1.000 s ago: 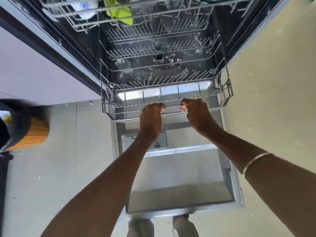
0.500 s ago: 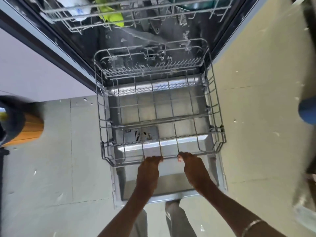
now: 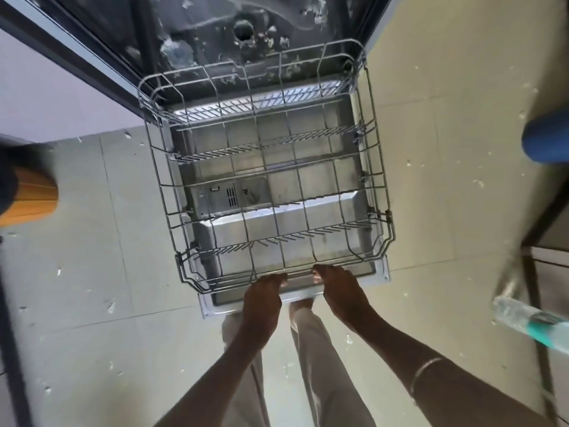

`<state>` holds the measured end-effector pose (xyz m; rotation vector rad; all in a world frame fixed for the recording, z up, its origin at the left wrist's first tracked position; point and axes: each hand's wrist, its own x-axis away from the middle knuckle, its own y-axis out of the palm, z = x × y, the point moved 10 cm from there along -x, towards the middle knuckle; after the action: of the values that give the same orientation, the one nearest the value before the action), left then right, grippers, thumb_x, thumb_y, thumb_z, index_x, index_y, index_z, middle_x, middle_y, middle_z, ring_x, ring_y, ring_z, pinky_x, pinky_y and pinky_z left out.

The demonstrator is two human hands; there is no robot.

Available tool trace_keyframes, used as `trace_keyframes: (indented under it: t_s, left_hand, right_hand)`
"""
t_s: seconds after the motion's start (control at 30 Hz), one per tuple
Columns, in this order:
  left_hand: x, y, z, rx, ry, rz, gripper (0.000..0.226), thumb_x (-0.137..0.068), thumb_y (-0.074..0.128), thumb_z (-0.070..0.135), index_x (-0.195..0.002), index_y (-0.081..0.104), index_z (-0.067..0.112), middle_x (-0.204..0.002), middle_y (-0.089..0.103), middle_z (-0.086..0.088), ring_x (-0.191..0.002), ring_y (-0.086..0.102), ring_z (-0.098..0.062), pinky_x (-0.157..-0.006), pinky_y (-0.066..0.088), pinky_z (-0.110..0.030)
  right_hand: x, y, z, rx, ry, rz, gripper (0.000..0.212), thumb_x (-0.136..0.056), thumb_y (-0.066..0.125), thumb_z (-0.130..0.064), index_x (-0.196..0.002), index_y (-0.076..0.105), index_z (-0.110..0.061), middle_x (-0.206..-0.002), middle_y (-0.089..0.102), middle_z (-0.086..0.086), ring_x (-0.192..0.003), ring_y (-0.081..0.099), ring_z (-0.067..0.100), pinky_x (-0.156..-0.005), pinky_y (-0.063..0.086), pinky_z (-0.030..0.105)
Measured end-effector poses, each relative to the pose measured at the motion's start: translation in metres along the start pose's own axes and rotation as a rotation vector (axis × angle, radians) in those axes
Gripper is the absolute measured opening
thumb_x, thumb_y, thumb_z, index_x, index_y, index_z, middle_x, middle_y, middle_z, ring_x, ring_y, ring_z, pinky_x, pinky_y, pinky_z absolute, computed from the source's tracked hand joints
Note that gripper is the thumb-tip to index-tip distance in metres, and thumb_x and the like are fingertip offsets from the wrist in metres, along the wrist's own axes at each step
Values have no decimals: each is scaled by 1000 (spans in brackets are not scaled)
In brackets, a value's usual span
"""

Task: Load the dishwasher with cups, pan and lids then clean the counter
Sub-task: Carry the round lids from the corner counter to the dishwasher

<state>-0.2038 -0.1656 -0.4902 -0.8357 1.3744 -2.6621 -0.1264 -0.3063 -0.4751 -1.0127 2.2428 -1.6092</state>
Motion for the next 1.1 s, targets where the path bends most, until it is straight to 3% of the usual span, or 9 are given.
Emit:
trace_keyframes:
  t_s: [0.13, 0.27, 0.43, 0.63, 0.83, 0.93, 0.97, 1.03, 1.1]
  left_hand:
    - [0, -5, 4, -14, 3, -16, 48, -73, 66, -12, -108, 75, 19, -105, 75, -3, -93, 72, -23, -84, 57, -37]
    - [-2, -6, 4, -3, 3, -28, 45, -81, 60, -8, -114, 73, 20, -109, 74, -1, -99, 71, -20, -91, 56, -36]
    - [2, -10, 9, 17, 24, -40, 39, -88, 59, -6, -118, 71, 17, -115, 72, -2, -105, 69, -19, -96, 54, -38]
    - [5, -23, 23, -2, 74, -111, 45, -88, 59, -8, -130, 58, 7, -120, 66, -11, -110, 62, -29, -95, 51, -39]
    - [23, -66, 8, 18, 16, -100, 40, -99, 47, 1, -139, 49, 1, -141, 53, -16, -133, 47, -33, -109, 40, -40]
    - [32, -109, 9, -15, 26, -95, 36, -100, 42, 4, -135, 50, 0, -135, 54, -19, -126, 49, -35, -106, 41, -41]
    - [36, -128, 11, -21, 30, -91, 38, -99, 42, 5, -136, 48, 1, -136, 52, -18, -127, 47, -34, -106, 40, -40]
    - [48, -163, 6, -36, 12, -95, 41, -100, 40, 8, -139, 45, -1, -142, 48, -19, -133, 42, -35, -110, 34, -40]
    - [63, -204, 5, -45, -18, -46, 43, -102, 34, 20, -138, 47, -1, -138, 51, -20, -129, 46, -37, -108, 38, -41]
  right_hand:
    - [-3, 3, -6, 51, -62, -67, 38, -91, 37, -16, -104, 72, -10, -87, 70, 5, -76, 66, 24, -70, 49, 29]
    - [-10, 19, 10, -44, 149, -246, 21, -92, 47, -26, -89, 67, -31, -104, 71, 7, -98, 66, 24, -89, 53, 36]
    - [-7, 9, 11, -63, 183, -194, 32, -92, 40, -16, -103, 70, -12, -86, 67, 7, -78, 65, 28, -71, 54, 35]
    - [-16, -10, -11, 66, 42, -221, 18, -82, 54, -17, -89, 70, -12, -71, 65, 6, -60, 66, 27, -49, 55, 33]
    - [-16, -31, -51, 79, 60, -309, 56, -87, 20, -31, -107, 66, -7, -99, 69, 13, -90, 68, 35, -70, 58, 42]
    - [-17, -60, -70, 288, 130, -370, 40, -82, 52, -43, -102, 71, -14, -98, 71, 5, -90, 69, 23, -67, 56, 34]
    - [-18, -71, -81, 295, 132, -377, 40, -84, 61, -39, -110, 68, -10, -106, 69, 9, -98, 67, 25, -76, 55, 35]
    - [-18, -88, -110, 295, 50, -412, 48, -99, 36, -34, -133, 50, -3, -136, 52, 17, -127, 47, 33, -101, 39, 41]
    - [-18, -114, -132, 249, 58, -422, 70, -95, 2, -40, -142, 40, -5, -149, 38, 17, -138, 33, 33, -109, 29, 43]
